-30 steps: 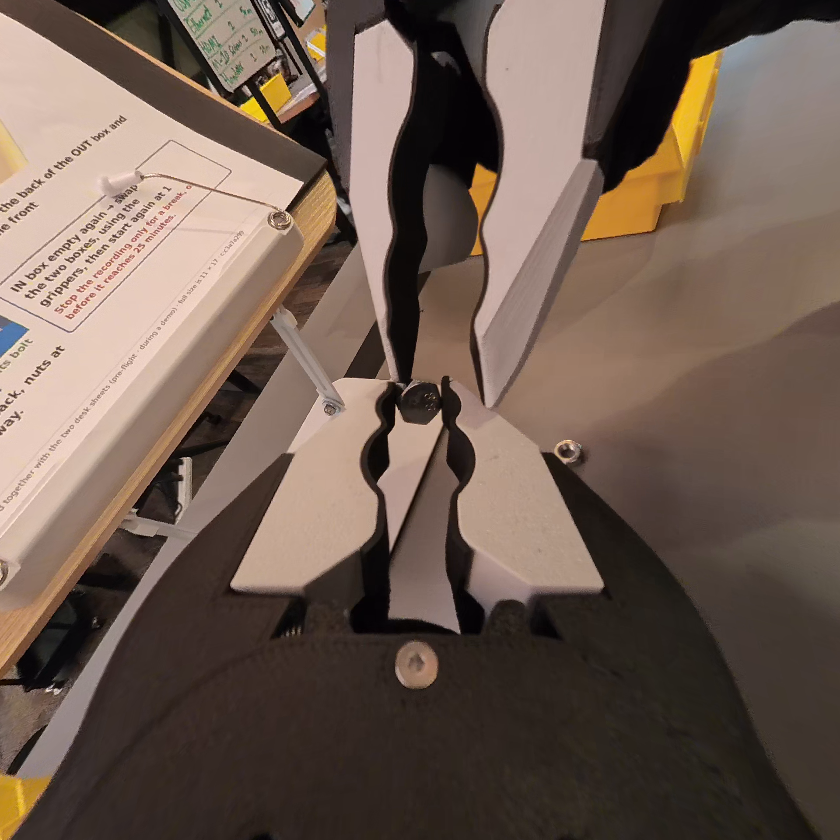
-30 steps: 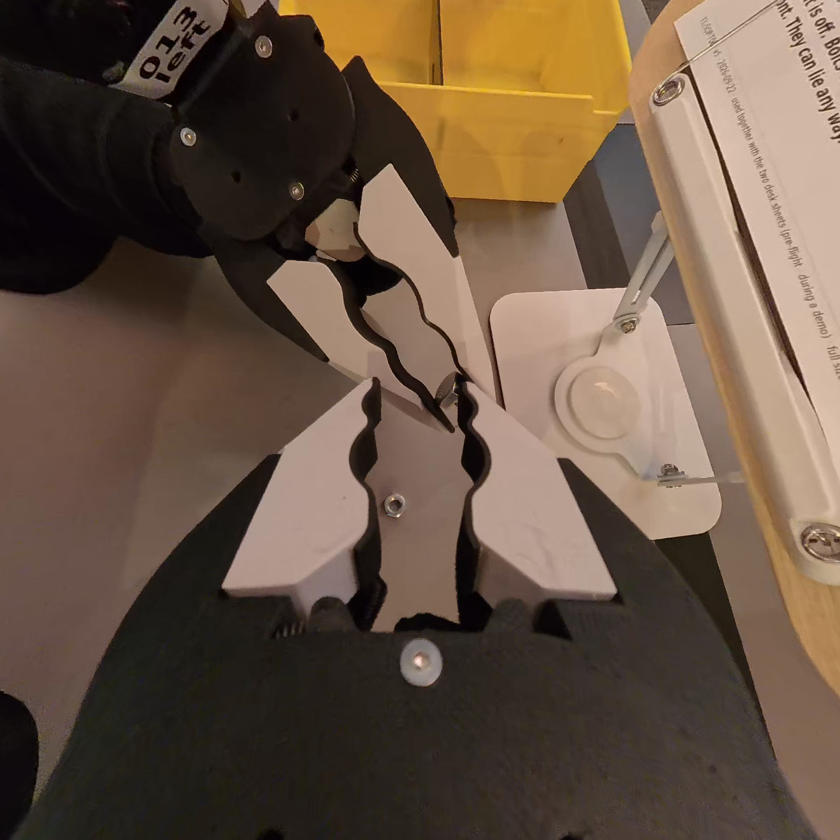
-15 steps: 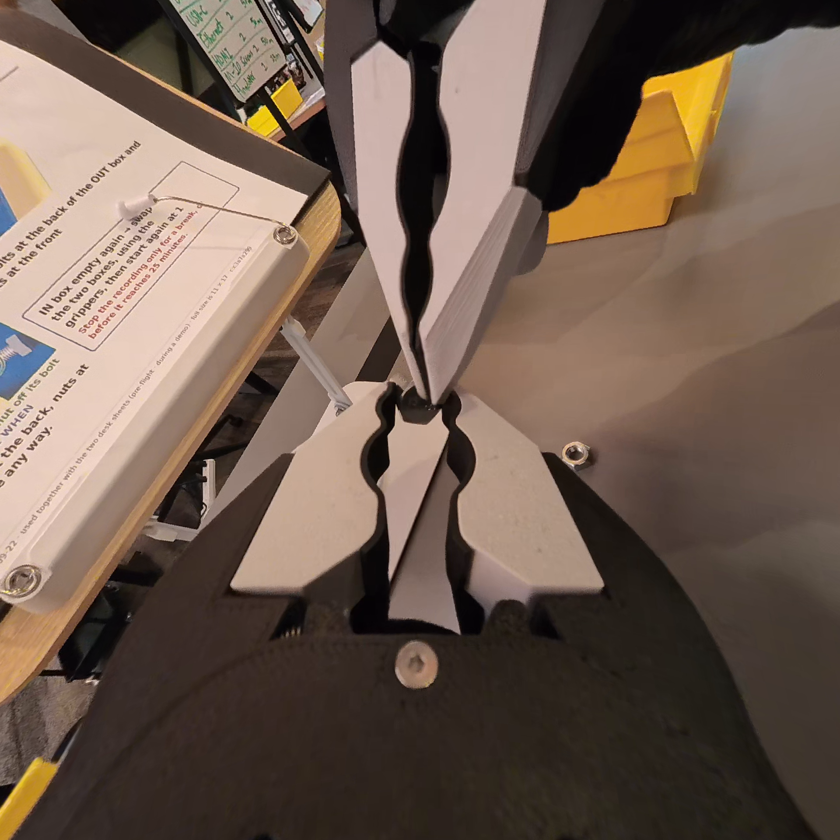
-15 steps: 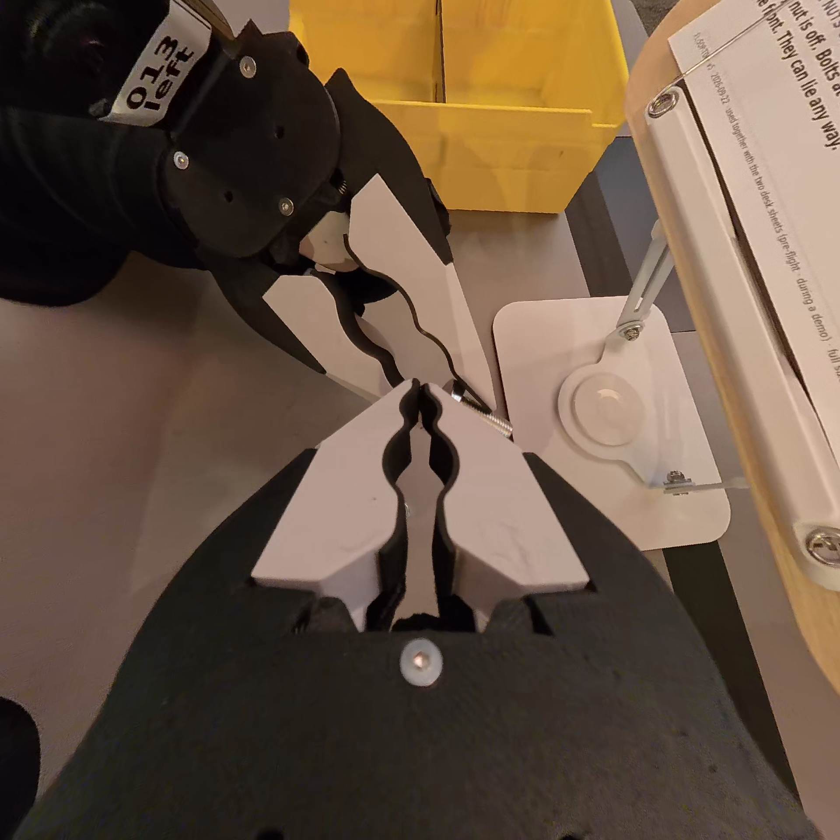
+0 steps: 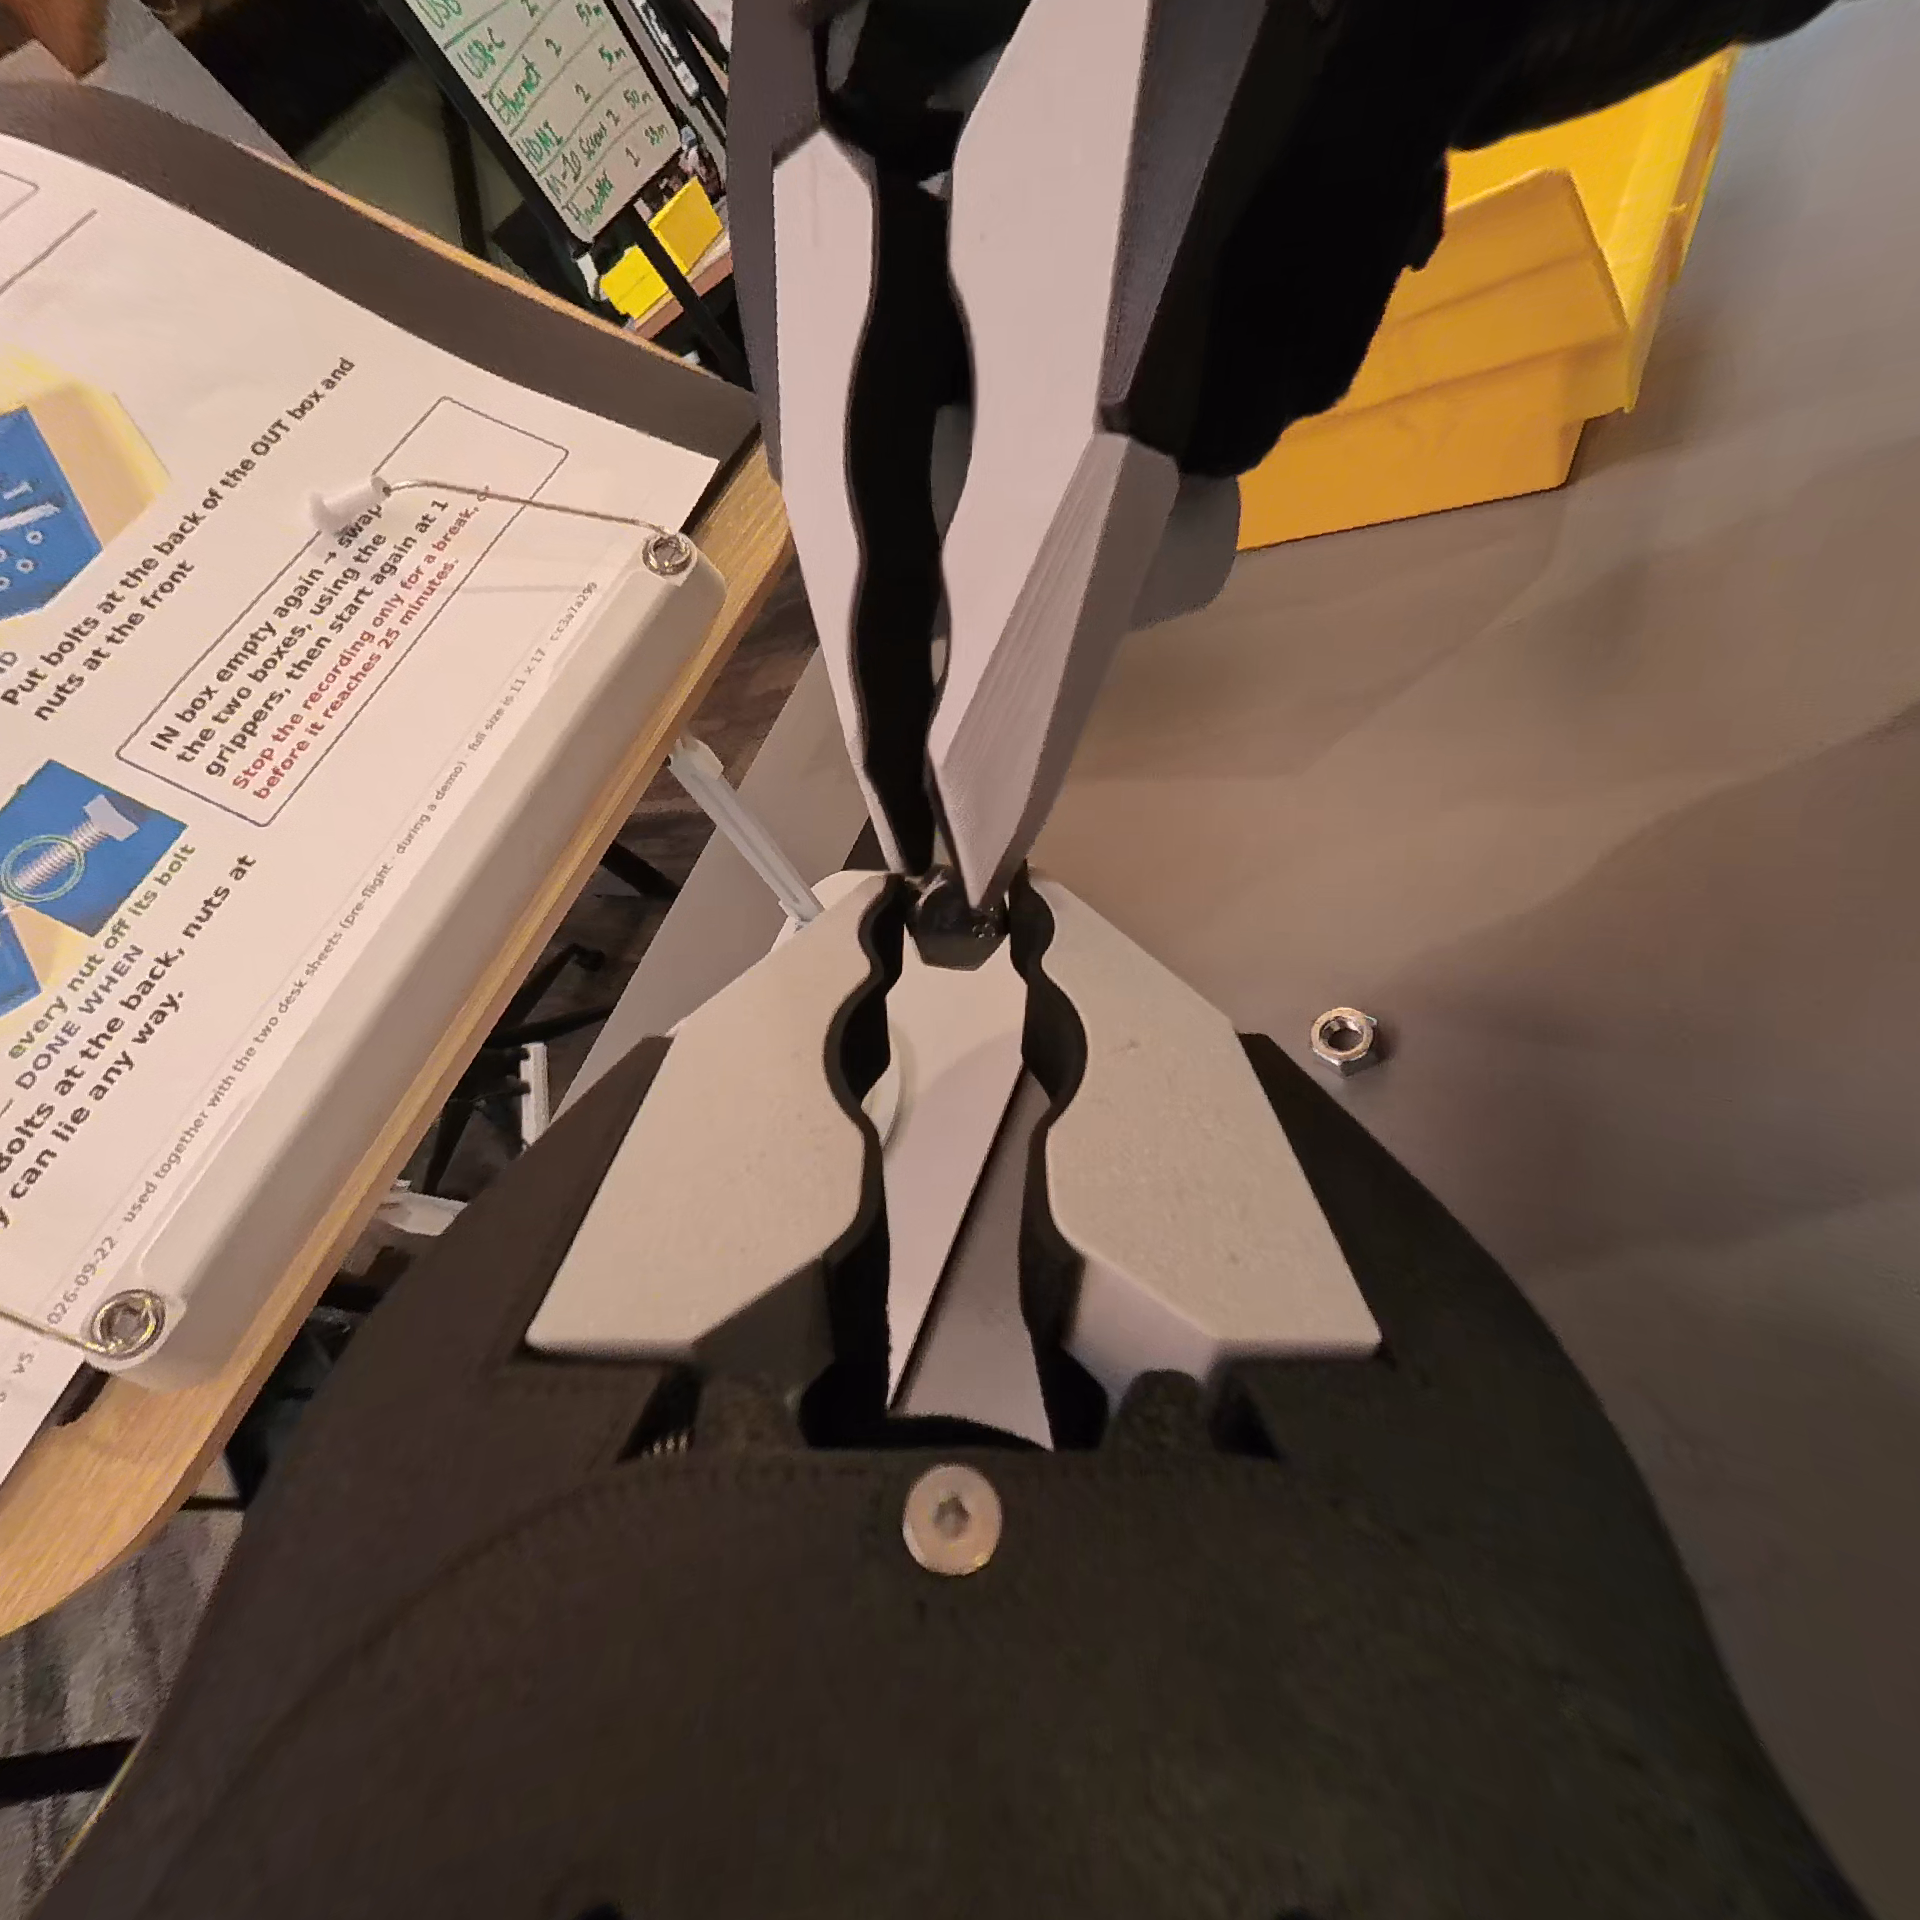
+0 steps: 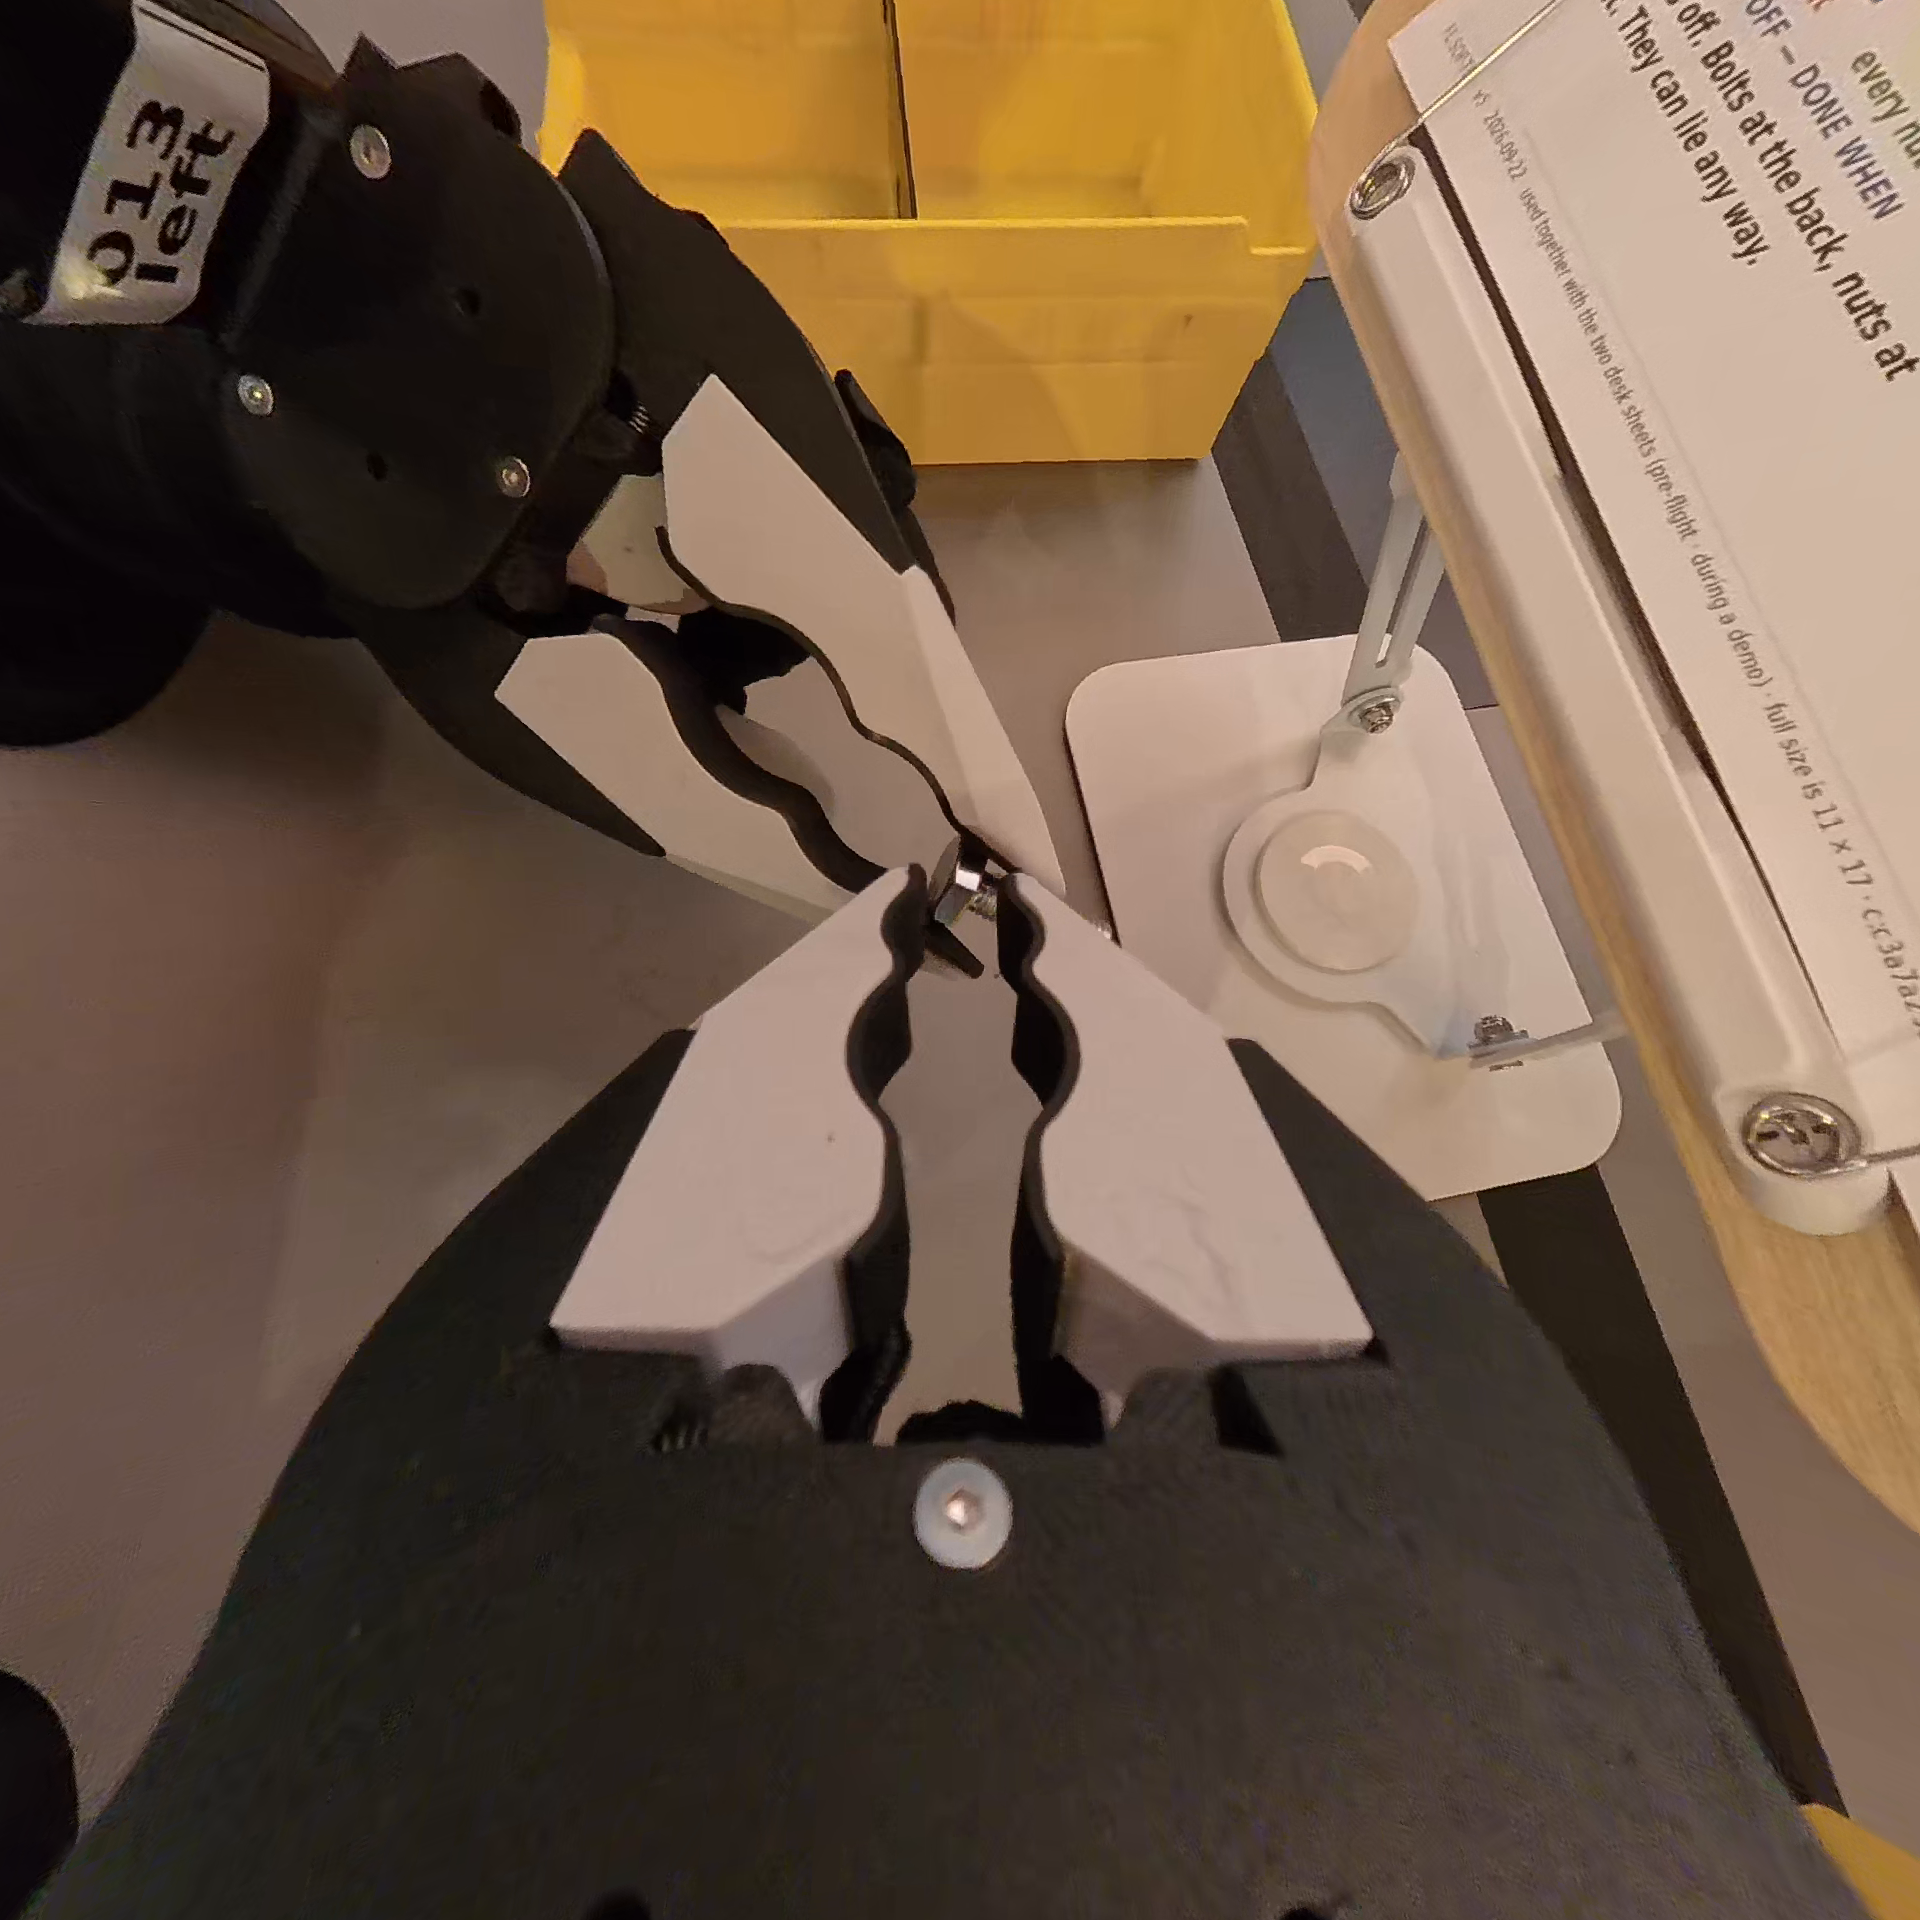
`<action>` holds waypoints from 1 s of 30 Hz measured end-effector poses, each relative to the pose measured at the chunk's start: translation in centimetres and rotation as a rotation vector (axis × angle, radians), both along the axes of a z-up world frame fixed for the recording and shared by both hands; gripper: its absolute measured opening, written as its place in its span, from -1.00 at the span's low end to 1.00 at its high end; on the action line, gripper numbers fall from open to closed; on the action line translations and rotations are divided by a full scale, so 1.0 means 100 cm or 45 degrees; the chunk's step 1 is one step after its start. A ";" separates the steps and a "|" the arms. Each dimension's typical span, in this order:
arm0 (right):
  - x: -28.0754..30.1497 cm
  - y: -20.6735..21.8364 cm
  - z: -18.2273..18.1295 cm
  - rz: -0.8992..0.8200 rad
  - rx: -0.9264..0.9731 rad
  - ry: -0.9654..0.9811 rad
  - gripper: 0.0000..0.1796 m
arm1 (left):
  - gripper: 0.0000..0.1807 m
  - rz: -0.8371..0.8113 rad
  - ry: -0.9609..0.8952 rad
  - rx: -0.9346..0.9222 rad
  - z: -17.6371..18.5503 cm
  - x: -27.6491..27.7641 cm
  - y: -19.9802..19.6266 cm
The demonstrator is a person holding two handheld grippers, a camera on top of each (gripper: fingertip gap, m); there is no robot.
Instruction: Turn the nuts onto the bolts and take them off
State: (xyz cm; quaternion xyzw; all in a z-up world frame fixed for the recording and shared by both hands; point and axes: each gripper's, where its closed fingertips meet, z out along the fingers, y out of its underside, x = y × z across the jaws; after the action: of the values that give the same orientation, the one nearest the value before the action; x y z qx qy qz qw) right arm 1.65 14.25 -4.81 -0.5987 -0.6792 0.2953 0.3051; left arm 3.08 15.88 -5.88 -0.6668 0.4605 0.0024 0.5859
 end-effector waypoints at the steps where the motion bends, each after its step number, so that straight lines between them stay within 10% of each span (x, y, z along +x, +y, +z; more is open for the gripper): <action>1: 0.000 0.000 -0.001 0.001 0.007 -0.002 -0.92 | -0.80 0.003 0.008 0.001 -0.001 0.000 0.000; 30: 0.002 -0.003 0.010 0.052 -0.097 0.111 -0.90 | -0.80 -0.046 -0.080 0.017 0.010 0.001 -0.003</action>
State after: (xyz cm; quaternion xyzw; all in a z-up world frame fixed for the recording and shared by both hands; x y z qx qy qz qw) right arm 1.87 13.92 -3.79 -0.5824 -0.6657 0.3528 0.3051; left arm 3.15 15.57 -4.91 -0.6543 0.4536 -0.0261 0.6045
